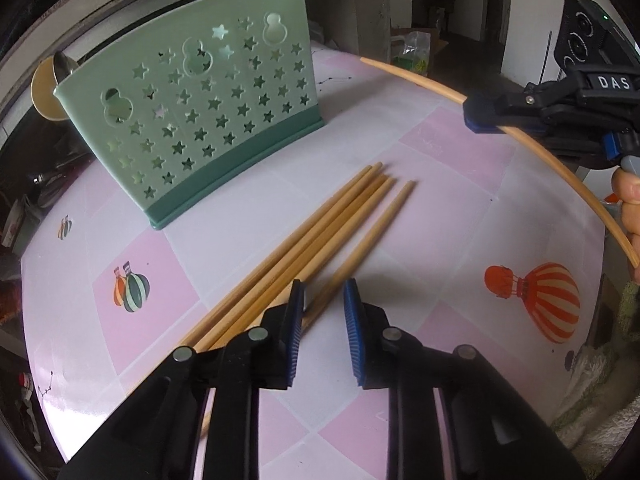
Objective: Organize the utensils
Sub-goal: 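Close the left tool on a wooden chopstick while the right tool holds its chopstick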
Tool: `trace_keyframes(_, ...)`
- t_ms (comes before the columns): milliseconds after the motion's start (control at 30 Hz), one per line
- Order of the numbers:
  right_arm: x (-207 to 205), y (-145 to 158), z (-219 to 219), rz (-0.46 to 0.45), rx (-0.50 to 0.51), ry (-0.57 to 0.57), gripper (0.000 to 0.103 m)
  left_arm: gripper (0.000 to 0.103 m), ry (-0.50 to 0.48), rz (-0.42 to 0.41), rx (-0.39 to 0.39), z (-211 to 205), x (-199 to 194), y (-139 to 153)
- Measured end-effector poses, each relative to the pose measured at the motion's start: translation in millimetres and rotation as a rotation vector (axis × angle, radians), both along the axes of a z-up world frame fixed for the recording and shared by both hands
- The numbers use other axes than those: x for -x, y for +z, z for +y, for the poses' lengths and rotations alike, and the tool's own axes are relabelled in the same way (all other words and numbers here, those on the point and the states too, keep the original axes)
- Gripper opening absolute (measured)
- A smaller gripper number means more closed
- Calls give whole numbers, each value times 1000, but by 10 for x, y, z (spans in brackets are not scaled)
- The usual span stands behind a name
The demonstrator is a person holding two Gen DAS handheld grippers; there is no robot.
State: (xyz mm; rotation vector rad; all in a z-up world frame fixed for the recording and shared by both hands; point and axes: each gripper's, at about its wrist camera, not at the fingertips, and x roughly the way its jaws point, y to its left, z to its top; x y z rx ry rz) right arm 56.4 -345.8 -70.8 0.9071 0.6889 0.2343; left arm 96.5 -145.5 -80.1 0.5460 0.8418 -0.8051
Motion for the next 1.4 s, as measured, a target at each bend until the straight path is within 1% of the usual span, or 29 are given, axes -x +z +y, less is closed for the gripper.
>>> trace_keyframes(167,28,-14,-32,5,-6,1,4,18,29,77,-4,17,-6,23)
trace_keyframes(233,37,-18,-42,5,-8,0,4,18,46,113,8,42,25,29)
trace_keyframes(300,45,-33,-54,8,-13,-2,4,18,57,129,24,66,58,31)
trace_keyframes(400,39,-72,-68,16,-23,1,4,18,51,105,14,46,86,22)
trace_keyframes(633,38,-89,-73,17,-27,-4,4,18,-7,60,-71,-202,62,31)
trace_keyframes(800,61,-100,-91,21,-32,-15,4,18,-47,57,-99,-388,-2,27)
trace_keyframes(833,66,-102,-96,21,-32,-18,4,18,-50,61,-102,-486,-51,31)
trace_keyframes(933,71,-99,-112,21,-34,-25,4,18,-59,76,-113,-597,-122,32)
trace_keyframes(1033,70,-87,-121,18,-33,-30,4,18,-70,71,-126,-705,-148,28)
trace_keyframes(1067,69,-83,-121,17,-34,-30,4,15,-76,70,-127,-731,-151,23)
trace_keyframes(1133,72,-74,-120,15,-33,-31,4,9,-77,73,-122,-753,-149,14)
trace_keyframes(1200,81,-64,-126,12,-32,-33,4,7,-77,57,-119,-749,-112,1)
trace_keyframes(1267,95,-56,-135,10,-33,-36,4,6,-75,50,-86,-722,-97,37)
trace_keyframes(1400,118,-51,-155,10,-33,-40,4,6,-50,21,10,-556,-75,254)
